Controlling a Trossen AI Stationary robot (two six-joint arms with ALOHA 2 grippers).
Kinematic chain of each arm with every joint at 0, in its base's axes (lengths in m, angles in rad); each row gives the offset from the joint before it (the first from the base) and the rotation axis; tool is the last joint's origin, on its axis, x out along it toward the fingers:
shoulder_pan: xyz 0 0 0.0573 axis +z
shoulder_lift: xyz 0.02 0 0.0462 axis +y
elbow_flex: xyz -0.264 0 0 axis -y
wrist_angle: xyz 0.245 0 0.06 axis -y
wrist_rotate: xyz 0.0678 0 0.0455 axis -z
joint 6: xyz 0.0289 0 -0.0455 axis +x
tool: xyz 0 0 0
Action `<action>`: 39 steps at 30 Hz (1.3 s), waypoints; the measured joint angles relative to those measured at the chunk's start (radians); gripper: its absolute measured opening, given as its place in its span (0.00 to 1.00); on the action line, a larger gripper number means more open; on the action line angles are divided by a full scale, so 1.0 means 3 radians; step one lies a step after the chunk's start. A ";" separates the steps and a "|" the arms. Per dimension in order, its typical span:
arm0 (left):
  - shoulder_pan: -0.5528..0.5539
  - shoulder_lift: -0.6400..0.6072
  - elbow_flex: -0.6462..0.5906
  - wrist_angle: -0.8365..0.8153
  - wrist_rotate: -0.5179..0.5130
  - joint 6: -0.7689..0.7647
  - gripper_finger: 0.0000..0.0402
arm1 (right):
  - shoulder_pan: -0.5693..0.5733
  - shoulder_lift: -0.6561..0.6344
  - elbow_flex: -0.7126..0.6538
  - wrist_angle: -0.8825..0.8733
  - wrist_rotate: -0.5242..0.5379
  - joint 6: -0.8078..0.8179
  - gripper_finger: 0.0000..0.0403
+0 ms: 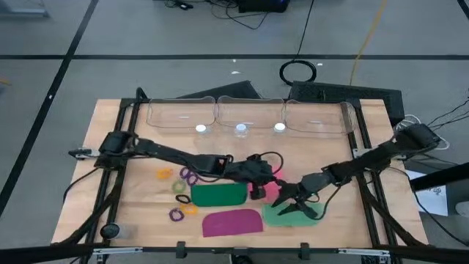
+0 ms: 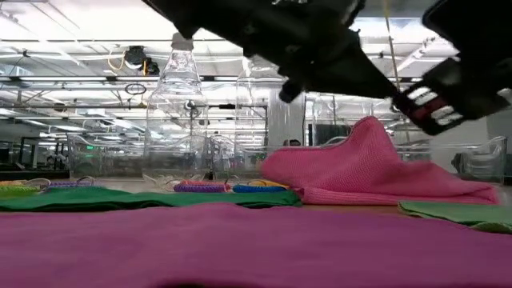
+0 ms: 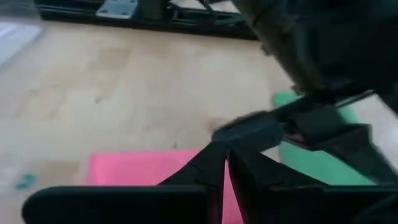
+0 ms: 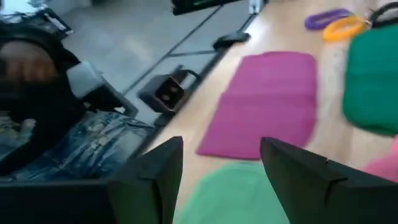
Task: Pick & Place Sports Items
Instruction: Put the pink microfiber towel into the right transparent bin
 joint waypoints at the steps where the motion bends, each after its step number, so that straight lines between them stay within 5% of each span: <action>1: -0.0011 0.0019 -0.0001 0.0040 0.0029 -0.0019 0.05 | 0.0017 -0.0014 -0.0001 -0.0042 -0.0038 0.0005 0.40; 8: -0.0008 0.0086 -0.0001 0.0054 0.0130 0.0018 0.05 | 0.0211 -0.0032 0.0002 -0.0068 -0.0391 0.0005 0.40; 20: -0.0002 0.0086 -0.0003 -0.0632 0.0213 -0.0291 0.05 | 0.0565 -0.0409 0.0002 -0.0098 -0.0318 -0.0119 0.40; 31: -0.0132 0.0086 -0.0003 -0.1416 0.0848 -0.0635 0.05 | 0.0563 -0.0904 0.0002 -0.0743 0.0681 -0.0434 0.40; 39: -0.0228 -0.0067 -0.0006 -0.1983 0.0731 -0.0589 0.04 | 0.0478 -0.0869 0.0002 -0.1888 0.2258 0.0090 0.40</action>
